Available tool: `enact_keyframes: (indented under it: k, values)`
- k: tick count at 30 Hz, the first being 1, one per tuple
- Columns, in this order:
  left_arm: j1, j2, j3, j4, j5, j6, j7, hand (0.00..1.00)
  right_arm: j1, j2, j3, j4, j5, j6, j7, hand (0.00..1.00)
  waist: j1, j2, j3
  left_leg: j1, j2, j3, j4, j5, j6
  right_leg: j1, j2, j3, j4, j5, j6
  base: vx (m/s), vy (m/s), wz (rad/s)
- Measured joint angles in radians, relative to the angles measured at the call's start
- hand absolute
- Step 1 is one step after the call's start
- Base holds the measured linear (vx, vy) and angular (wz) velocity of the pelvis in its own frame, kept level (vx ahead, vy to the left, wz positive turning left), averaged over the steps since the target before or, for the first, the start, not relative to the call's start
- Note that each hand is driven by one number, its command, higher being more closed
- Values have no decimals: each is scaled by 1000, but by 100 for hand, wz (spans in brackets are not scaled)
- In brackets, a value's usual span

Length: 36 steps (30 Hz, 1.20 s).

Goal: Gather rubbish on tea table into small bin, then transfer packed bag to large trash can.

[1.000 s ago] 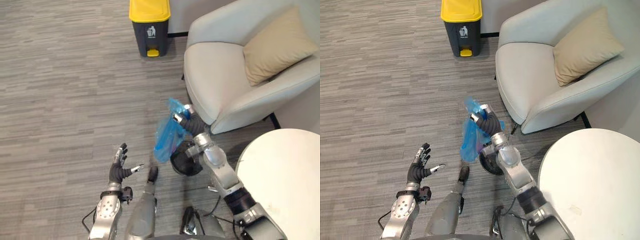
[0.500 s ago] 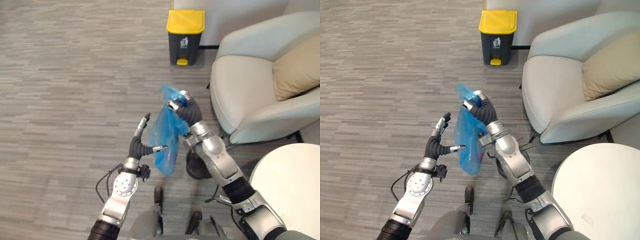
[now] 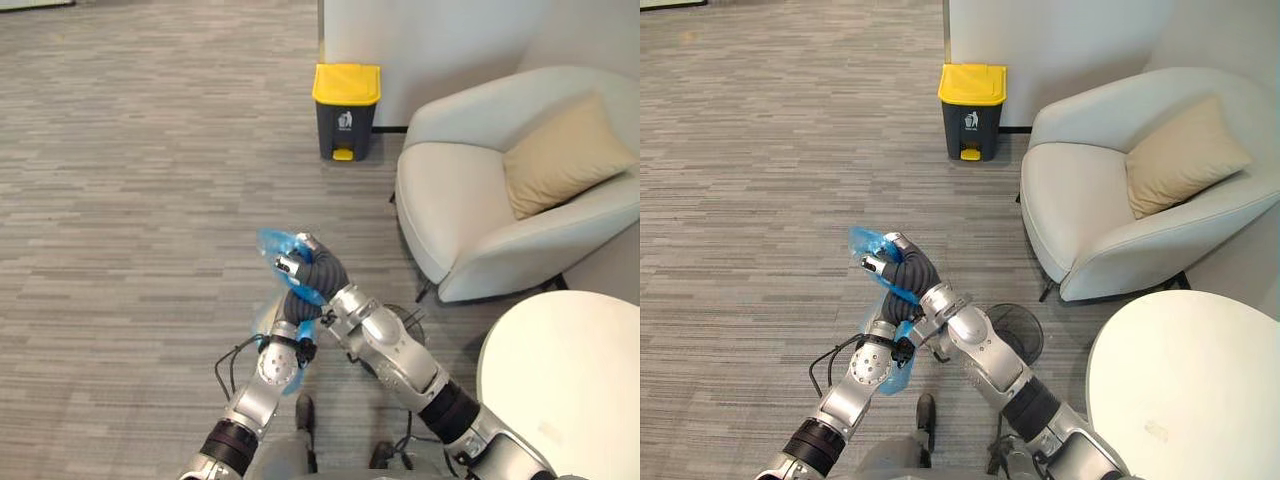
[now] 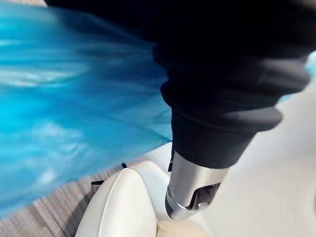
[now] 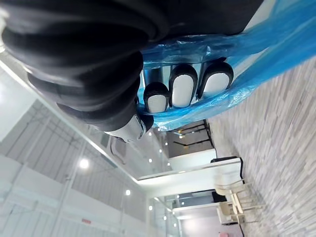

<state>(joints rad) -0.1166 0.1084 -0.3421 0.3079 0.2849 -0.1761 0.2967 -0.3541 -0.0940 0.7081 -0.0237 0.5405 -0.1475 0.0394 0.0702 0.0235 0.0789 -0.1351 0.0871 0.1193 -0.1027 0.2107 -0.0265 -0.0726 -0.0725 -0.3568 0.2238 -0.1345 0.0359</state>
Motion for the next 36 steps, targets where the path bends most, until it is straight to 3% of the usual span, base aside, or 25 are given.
enact_keyframes:
  k: [8, 13, 16, 23, 26, 29, 30, 31, 32, 34, 36]
  values:
    - [6, 9, 2, 15, -59, -7, 9, 100, 1, -3, 53, -54, -68, -3, 49, 0, -2, -2, -2, 12, 2, 6, 0, -3, -6, 8, 3, 6, 1, 2, -14, 42, -31, -3]
    - [84, 11, 62, -7, -92, -7, 4, 100, 88, -60, 26, -55, -339, -56, 75, 0, -2, -17, -14, 30, 0, 7, 0, -4, -6, 31, 3, 9, -12, 3, -15, 48, -15, 0]
    - [143, 19, 132, -17, -120, -7, 2, 100, 191, -164, -28, -39, -510, -75, 73, 0, -3, -19, -16, 29, 0, 3, -1, -7, -9, 34, 5, 6, -16, -2, -8, 13, -10, 4]
    - [227, 51, 251, -26, -179, -14, -12, 100, 368, -328, -79, 59, -724, -92, 111, 0, -2, -19, -15, -2, 0, -21, -1, -10, -5, 18, 7, -22, -18, -11, -5, 9, -18, 12]
    - [254, 56, 304, -25, -208, -27, -13, 100, 446, -309, -146, 147, -793, -92, 114, 0, 0, -22, -13, -42, -7, -56, 0, -7, -6, -4, 1, -63, -3, -20, 0, 70, -37, 42]
    - [269, 56, 314, -20, -237, -29, -18, 100, 517, -227, -320, 239, -818, -95, 77, 0, -5, -29, -4, -82, -45, -95, 5, -2, 6, -23, -46, -154, 75, -70, 0, 52, -22, 82]
    - [270, 54, 314, -10, -244, -30, -31, 100, 524, -200, -379, 276, -817, -95, 56, 0, -15, -30, -4, -98, -48, -56, 1, -41, 48, -20, -59, -202, 69, -71, 0, 72, -24, 133]
    - [263, 49, 316, 17, -257, -38, -39, 100, 510, -168, -464, 327, -814, -93, 36, 0, -34, -41, 4, -117, -45, 68, 28, -77, 89, -17, -88, -254, 51, -61, -4, 116, 16, 140]
    - [266, 44, 321, 45, -279, -45, -59, 100, 501, -148, -527, 372, -804, -89, 4, 0, -33, -35, 13, -129, -24, 196, 73, -78, 91, -19, -103, -285, 61, -63, -2, 107, 25, 110]
    - [290, 39, 353, 95, -297, -46, -89, 100, 484, -117, -629, 451, -794, -73, -38, 0, -36, -32, 32, -122, -21, 219, 105, -40, 68, 13, -114, -319, 69, -73, 14, 154, 42, 78]
    - [341, 39, 394, 121, -301, -45, -118, 100, 487, -67, -712, 515, -770, -62, -69, 0, -39, -58, 54, -114, -49, 205, 194, -132, 84, 55, -166, -313, 121, -99, 50, 174, 76, 55]
